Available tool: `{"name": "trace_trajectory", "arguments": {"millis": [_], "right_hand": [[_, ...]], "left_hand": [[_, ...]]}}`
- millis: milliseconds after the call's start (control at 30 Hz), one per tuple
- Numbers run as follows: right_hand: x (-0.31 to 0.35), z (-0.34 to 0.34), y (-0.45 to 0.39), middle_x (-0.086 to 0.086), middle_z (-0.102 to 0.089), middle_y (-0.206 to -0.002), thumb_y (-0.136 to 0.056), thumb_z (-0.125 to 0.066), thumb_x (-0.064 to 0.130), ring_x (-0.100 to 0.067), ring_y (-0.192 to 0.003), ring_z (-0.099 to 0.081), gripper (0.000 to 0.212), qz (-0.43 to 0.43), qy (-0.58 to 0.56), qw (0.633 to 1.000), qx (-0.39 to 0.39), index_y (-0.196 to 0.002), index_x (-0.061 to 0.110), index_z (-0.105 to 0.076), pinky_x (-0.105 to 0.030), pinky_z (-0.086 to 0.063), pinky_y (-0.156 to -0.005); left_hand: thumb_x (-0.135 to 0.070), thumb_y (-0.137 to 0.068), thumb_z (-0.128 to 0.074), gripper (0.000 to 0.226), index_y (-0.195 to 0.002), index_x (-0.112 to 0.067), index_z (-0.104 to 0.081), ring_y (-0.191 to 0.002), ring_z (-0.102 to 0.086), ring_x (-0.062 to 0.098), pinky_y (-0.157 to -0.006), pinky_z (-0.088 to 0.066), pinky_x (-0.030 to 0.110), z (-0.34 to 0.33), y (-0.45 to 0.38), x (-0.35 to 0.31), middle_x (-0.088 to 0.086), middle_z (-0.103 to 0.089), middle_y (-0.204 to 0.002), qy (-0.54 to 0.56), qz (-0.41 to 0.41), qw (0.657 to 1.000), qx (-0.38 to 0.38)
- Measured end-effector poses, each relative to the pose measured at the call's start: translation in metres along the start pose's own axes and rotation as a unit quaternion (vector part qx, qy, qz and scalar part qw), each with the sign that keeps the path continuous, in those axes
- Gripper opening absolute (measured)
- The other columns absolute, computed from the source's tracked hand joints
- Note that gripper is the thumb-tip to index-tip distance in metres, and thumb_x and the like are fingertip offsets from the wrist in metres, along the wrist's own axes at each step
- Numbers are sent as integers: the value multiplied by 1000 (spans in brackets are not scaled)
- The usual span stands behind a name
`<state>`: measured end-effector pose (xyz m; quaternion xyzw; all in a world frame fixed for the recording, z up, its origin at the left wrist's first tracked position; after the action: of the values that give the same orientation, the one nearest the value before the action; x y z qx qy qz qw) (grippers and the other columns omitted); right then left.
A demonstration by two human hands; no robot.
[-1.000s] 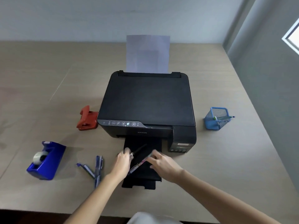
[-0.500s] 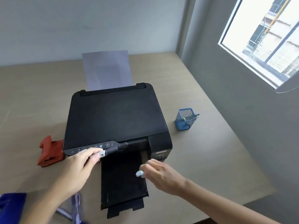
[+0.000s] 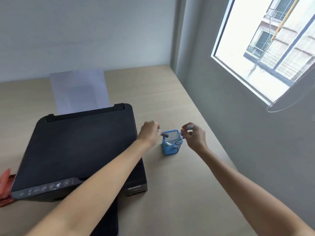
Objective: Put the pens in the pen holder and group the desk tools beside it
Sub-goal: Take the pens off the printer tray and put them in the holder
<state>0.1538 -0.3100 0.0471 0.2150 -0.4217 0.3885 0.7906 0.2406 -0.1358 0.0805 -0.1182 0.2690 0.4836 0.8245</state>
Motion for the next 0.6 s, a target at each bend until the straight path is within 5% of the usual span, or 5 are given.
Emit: {"name": "trace_trajectory", "arguments": {"millis": [133, 367, 600], "right_hand": [[-9, -15, -19, -13, -72, -97, -81, -63, 8, -27, -76, -68, 14, -7, 42, 998, 36, -94, 6, -69, -29, -52, -72], [11, -23, -19, -7, -71, -96, -85, -57, 6, -28, -74, -72, 13, 18, 6, 998, 54, -95, 10, -65, -44, -59, -76], [113, -72, 35, -7, -68, -74, -87, -55, 5, -22, -66, -72, 13, 101, -49, 987, 118, -87, 12, -66, -34, -59, -69]], "left_hand": [[-6, -83, -64, 7, -82, 1, -66, -83, -65, 33, -68, -46, 30, -41, -23, -1, 16, -67, -83, -24, 31, 997, 60], [-15, -87, -64, 38, -123, -5, -60, -111, -63, 31, -97, -50, 37, -10, -4, -1, 18, -65, -123, 13, -5, 999, 37], [-19, -87, -65, 22, -108, -13, -69, -79, -69, 9, -68, -49, 6, 121, 103, 76, -2, -72, -96, 131, 22, 987, -87]]}}
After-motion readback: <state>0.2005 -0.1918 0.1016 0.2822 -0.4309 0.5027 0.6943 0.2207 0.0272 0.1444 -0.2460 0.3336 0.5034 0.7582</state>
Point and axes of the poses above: each hand's wrist, its own y-axis away from the middle knuckle, its own z-axis out of the back of the hand, x = y × z, the point moved 8 cm from there along -y, towards the middle knuckle
